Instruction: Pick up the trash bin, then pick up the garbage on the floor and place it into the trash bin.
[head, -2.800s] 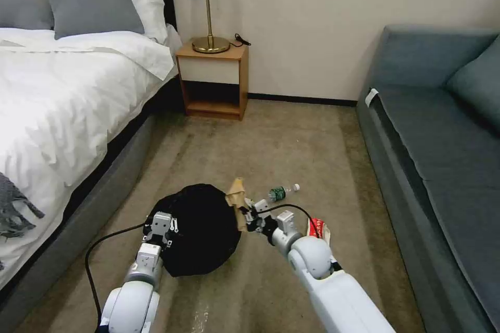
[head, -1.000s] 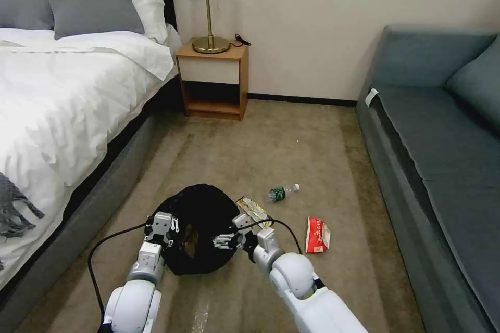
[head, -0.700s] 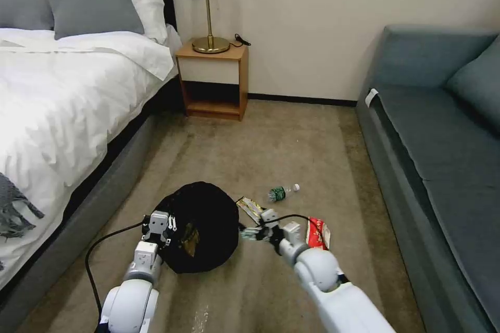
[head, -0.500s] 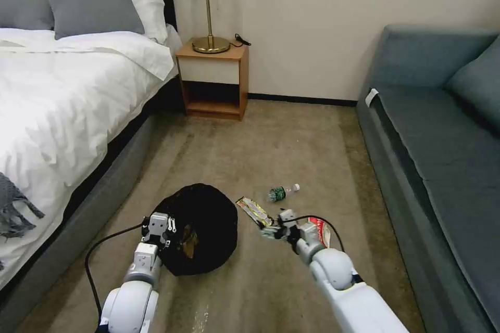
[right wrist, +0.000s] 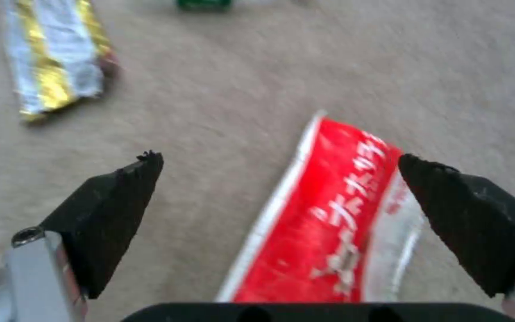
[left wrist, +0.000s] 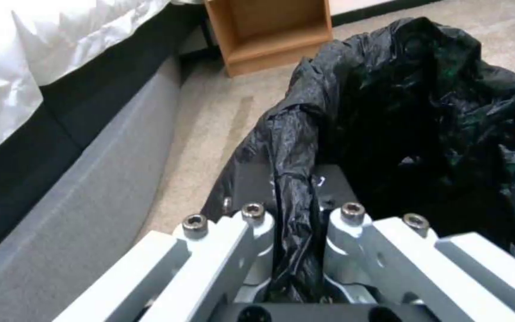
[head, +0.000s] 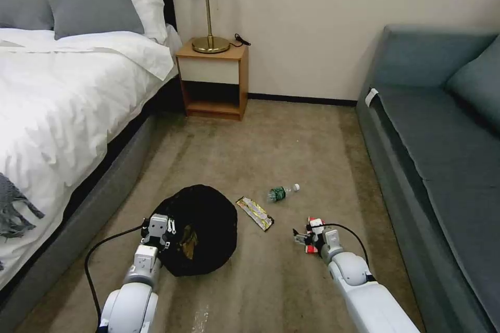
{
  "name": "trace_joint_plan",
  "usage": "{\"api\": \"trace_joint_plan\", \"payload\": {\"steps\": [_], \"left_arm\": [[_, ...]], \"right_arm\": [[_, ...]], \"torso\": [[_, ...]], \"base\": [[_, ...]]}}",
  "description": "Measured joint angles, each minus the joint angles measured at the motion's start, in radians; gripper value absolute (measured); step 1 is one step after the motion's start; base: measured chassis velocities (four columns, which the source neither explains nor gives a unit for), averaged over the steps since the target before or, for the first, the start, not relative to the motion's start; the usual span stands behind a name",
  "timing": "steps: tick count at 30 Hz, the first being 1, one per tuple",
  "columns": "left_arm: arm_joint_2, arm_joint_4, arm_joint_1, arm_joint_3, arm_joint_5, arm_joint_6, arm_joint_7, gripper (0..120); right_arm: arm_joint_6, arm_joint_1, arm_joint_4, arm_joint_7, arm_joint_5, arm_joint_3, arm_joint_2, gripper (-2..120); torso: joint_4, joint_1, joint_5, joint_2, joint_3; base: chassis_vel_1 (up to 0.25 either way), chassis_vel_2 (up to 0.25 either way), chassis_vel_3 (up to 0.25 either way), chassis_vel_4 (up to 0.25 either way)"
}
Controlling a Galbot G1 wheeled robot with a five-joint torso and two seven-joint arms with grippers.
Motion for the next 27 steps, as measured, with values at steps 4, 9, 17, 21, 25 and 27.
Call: {"api": "trace_joint_plan", "payload": {"steps": [4, 9, 17, 21, 25, 27], "left_arm": [[0.002, 0.0, 0.0, -0.001, -0.001, 0.0, 0.0, 5], [0.004, 0.0, 0.0, -0.002, -0.003, -0.001, 0.0, 5], [0.005, 0.0, -0.001, -0.001, -0.005, -0.002, 0.0, 5], [0.006, 0.0, 0.001, -0.001, -0.005, -0.002, 0.0, 5], [0.005, -0.001, 0.001, -0.001, -0.004, -0.002, 0.0, 5], [0.005, -0.003, 0.0, -0.001, -0.003, -0.002, 0.0, 5]], "right_arm": [[0.006, 0.012, -0.039, 0.011, -0.002, 0.015, 0.003, 100], [0.017, 0.023, -0.094, 0.021, -0.009, 0.025, 0.007, 100], [0.043, 0.044, -0.18, 0.022, -0.026, 0.043, 0.016, 100], [0.047, 0.051, -0.201, 0.016, -0.028, 0.046, 0.015, 100], [0.049, 0.054, -0.214, 0.006, -0.034, 0.048, 0.015, 98], [0.052, 0.054, -0.22, -0.003, -0.04, 0.048, 0.016, 90]], "torso": [[-0.0001, 0.0, -0.0001, 0.0, 0.0], [0.0, 0.0, 0.0, 0.0, 0.0], [-0.0001, 0.0, -0.0001, 0.0, 0.0], [-0.0001, 0.0, -0.0001, 0.0, 0.0], [0.0, 0.0, -0.0002, 0.0, 0.0], [0.0, 0.0, -0.0001, 0.0, 0.0]], "base": [[0.0, 0.0, 0.0, 0.0], [0.0, 0.0, 0.0, 0.0], [0.0, 0.0, 0.0, 0.0], [0.0, 0.0, 0.0, 0.0], [0.0, 0.0, 0.0, 0.0], [0.0, 0.0, 0.0, 0.0]]}}
